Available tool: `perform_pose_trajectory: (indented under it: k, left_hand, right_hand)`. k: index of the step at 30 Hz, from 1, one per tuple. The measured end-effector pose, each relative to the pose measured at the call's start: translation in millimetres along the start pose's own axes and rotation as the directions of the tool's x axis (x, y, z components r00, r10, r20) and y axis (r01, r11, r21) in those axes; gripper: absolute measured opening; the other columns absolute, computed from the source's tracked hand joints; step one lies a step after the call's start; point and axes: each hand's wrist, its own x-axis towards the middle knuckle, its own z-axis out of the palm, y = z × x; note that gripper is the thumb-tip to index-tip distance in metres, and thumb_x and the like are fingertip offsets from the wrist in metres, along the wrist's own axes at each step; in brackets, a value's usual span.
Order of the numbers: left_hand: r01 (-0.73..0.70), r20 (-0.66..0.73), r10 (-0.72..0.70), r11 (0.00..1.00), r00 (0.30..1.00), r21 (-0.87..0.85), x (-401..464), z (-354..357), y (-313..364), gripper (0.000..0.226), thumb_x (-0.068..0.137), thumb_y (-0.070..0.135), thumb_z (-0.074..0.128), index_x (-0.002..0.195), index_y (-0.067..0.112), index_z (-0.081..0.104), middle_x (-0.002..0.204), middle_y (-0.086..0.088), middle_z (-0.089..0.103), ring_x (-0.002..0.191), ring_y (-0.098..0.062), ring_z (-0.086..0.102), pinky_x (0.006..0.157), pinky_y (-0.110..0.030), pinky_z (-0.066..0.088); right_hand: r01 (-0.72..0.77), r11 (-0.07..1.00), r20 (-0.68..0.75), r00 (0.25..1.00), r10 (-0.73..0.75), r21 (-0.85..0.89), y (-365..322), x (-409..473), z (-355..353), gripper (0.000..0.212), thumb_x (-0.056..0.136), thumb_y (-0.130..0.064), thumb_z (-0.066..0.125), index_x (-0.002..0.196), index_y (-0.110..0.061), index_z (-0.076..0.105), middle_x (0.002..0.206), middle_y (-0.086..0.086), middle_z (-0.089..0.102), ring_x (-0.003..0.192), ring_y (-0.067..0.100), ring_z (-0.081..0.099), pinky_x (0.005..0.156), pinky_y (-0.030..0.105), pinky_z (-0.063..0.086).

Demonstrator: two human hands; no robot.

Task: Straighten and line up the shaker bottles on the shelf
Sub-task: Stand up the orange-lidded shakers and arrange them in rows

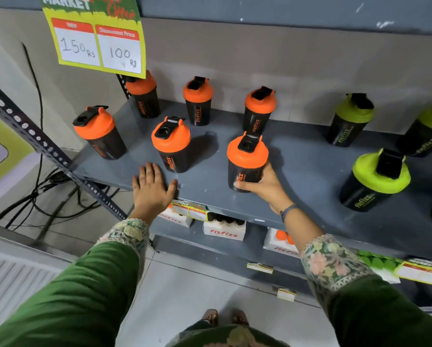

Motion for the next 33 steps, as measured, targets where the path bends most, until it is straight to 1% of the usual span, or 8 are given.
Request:
perform_pose_trajectory:
  k: [8, 11, 15, 20, 24, 26, 30, 33]
  left_hand:
    - [0.007, -0.031, -0.007, 1.000, 0.999, -0.012, 1, 1, 0, 0.088, 0.080, 0.063, 0.015, 0.147, 0.006, 0.012, 0.156, -0.016, 0.008, 0.143, -0.030, 0.004, 0.115, -0.047, 0.002]
    - [0.004, -0.049, -0.005, 1.000, 0.999, -0.020, 0, 3, 0, 0.087, 0.080, 0.062, 0.017, 0.147, 0.006, 0.014, 0.156, -0.016, 0.009, 0.143, -0.030, 0.005, 0.114, -0.047, 0.002]
    - [-0.005, -0.072, 0.004, 1.000, 0.997, -0.027, -1, 4, 0, 0.086, 0.082, 0.062, 0.018, 0.147, 0.005, 0.015, 0.156, -0.017, 0.011, 0.143, -0.031, 0.006, 0.115, -0.047, 0.003]
    - [0.010, -0.079, -0.013, 0.999, 0.997, -0.040, -2, 5, 1, 0.081, 0.088, 0.060, 0.022, 0.147, 0.005, 0.014, 0.156, -0.016, 0.009, 0.143, -0.030, 0.004, 0.115, -0.047, 0.002]
    - [0.067, -0.050, -0.075, 0.988, 0.996, -0.140, 2, 0, 6, 0.090, 0.083, 0.063, 0.030, 0.146, 0.001, 0.013, 0.156, -0.017, 0.012, 0.143, -0.029, 0.006, 0.114, -0.049, 0.002]
    - [0.104, -0.090, -0.134, 0.954, 0.987, -0.280, 4, -4, 12, 0.100, 0.075, 0.068, 0.043, 0.144, 0.000, 0.019, 0.151, -0.019, 0.024, 0.141, -0.031, 0.015, 0.113, -0.052, 0.003]
    - [0.161, -0.151, -0.260, 0.865, 0.954, -0.475, 5, -13, 30, 0.102, 0.065, 0.066, 0.068, 0.137, 0.007, 0.028, 0.143, -0.017, 0.037, 0.137, -0.032, 0.026, 0.112, -0.054, 0.004]
    - [0.246, -0.112, -0.353, 0.815, 0.929, -0.525, 12, -15, 42, 0.105, 0.059, 0.068, 0.071, 0.134, 0.009, 0.029, 0.142, -0.017, 0.038, 0.138, -0.033, 0.020, 0.112, -0.057, 0.002]
  right_hand:
    - [-0.360, 0.849, 0.208, 0.931, 0.300, 0.387, -33, -80, -13, 0.032, 0.072, -0.027, 0.071, 0.102, -0.020, 0.065, 0.089, -0.005, 0.077, 0.087, 0.012, 0.071, 0.089, 0.037, 0.056]
    - [-0.368, 0.803, 0.279, 0.924, 0.261, 0.469, -55, -108, -28, 0.049, 0.058, -0.033, 0.076, 0.102, -0.014, 0.068, 0.096, 0.003, 0.076, 0.090, 0.015, 0.072, 0.073, 0.031, 0.061]
    - [-0.351, 0.793, 0.264, 0.933, 0.247, 0.498, -71, -124, -42, 0.084, 0.036, -0.040, 0.090, 0.110, -0.008, 0.067, 0.118, 0.013, 0.069, 0.108, 0.026, 0.067, 0.073, 0.033, 0.060]
    - [-0.333, 0.817, 0.243, 0.939, 0.243, 0.471, -84, -129, -51, 0.068, 0.065, -0.034, 0.076, 0.123, -0.004, 0.056, 0.115, 0.016, 0.065, 0.068, 0.015, 0.072, 0.046, 0.020, 0.053]
    - [-0.245, 0.864, 0.214, 0.963, 0.164, 0.439, -72, -113, -51, 0.080, 0.039, -0.042, 0.089, 0.111, -0.016, 0.067, 0.113, 0.007, 0.072, 0.102, 0.020, 0.070, 0.080, 0.036, 0.059]
    - [-0.157, 0.917, 0.178, 0.979, 0.097, 0.366, -63, -97, -50, 0.070, 0.048, -0.036, 0.086, 0.112, -0.018, 0.064, 0.113, 0.002, 0.072, 0.107, 0.019, 0.066, 0.095, 0.041, 0.052]
    - [0.042, 0.983, 0.019, 0.999, -0.046, 0.181, -36, -45, -35, 0.077, 0.060, -0.004, 0.083, 0.127, -0.013, 0.047, 0.122, 0.004, 0.064, 0.110, 0.016, 0.062, 0.099, 0.037, 0.050]
    - [0.052, 0.997, -0.046, 0.998, -0.050, 0.060, -7, -12, -25, 0.090, 0.054, -0.008, 0.085, 0.131, -0.018, 0.038, 0.133, 0.008, 0.056, 0.120, 0.021, 0.056, 0.103, 0.046, 0.046]
